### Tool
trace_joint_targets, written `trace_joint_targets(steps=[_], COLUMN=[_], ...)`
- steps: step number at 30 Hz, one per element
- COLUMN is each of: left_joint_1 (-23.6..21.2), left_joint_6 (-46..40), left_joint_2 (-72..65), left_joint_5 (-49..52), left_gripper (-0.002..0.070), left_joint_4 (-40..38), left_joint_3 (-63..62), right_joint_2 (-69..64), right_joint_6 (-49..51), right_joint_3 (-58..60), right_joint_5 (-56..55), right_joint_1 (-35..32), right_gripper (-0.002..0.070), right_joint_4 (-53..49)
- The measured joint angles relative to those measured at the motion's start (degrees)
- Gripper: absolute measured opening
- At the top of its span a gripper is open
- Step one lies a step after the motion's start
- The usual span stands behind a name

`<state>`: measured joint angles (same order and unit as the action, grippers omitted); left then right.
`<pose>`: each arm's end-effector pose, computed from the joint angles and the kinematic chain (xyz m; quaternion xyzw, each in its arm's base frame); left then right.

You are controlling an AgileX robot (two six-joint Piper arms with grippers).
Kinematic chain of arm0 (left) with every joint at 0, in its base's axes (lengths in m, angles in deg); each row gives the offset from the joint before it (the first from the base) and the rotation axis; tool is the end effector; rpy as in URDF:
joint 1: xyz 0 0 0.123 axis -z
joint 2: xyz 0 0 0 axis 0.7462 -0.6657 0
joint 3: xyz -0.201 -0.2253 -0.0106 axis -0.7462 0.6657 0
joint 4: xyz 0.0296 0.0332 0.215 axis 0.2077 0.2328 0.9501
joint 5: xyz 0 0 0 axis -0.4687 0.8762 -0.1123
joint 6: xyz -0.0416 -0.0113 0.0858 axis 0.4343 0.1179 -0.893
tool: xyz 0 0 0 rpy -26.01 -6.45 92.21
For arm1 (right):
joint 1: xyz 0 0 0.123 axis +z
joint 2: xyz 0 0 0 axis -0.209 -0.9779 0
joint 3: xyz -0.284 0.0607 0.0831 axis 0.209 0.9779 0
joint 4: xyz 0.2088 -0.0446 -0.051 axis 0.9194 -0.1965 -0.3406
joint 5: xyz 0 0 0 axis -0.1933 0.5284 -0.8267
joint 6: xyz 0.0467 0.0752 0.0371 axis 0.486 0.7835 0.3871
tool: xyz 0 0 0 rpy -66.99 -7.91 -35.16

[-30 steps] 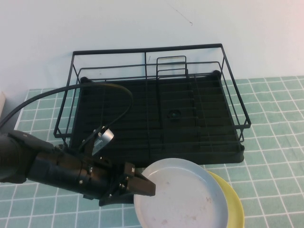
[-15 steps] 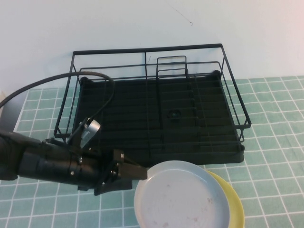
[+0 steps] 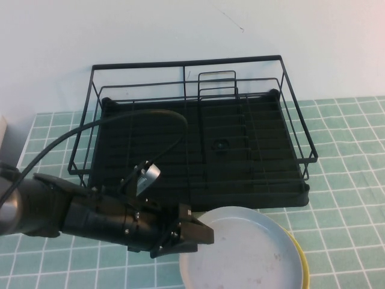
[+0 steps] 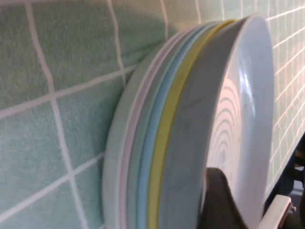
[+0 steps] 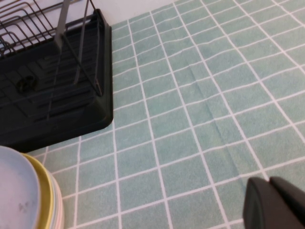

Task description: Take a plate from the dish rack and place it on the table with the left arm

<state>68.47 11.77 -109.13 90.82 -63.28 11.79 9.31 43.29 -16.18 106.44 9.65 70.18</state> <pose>0.2453 -0.1658 0.2098 0.0272 0.8815 -0.4654 0.0749 0.0050 0.0061 0.1712 0.1139 0.8104 0.0954 0.5668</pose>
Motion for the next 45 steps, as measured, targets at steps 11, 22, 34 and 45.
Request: trace_joint_targets(steps=[11, 22, 34, 45], left_joint_1=[-0.46, -4.93, -4.96, -3.78], left_joint_6=[-5.07, -11.87, -11.4, -20.07], left_joint_2=[-0.4, 5.81, 36.82, 54.45], left_joint_5=[5.77, 17.03, 2.01, -10.02], left_gripper=[0.0348, 0.0018, 0.0001, 0.0], left_joint_4=[-5.42, -10.61, 10.63, 24.67], left_joint_3=[0.0, 0.0, 0.0, 0.02], right_joint_2=[0.0, 0.0, 0.0, 0.0], right_joint_6=[-1.16, -1.73, -2.0, -2.04], right_joint_3=[0.0, 0.0, 0.0, 0.0], right_joint_5=[0.0, 0.0, 0.0, 0.0], right_joint_1=[0.0, 0.0, 0.0, 0.0], right_gripper=[-0.0001, -0.0001, -0.0001, -0.0001], right_joint_4=[0.0, 0.0, 0.0, 0.0])
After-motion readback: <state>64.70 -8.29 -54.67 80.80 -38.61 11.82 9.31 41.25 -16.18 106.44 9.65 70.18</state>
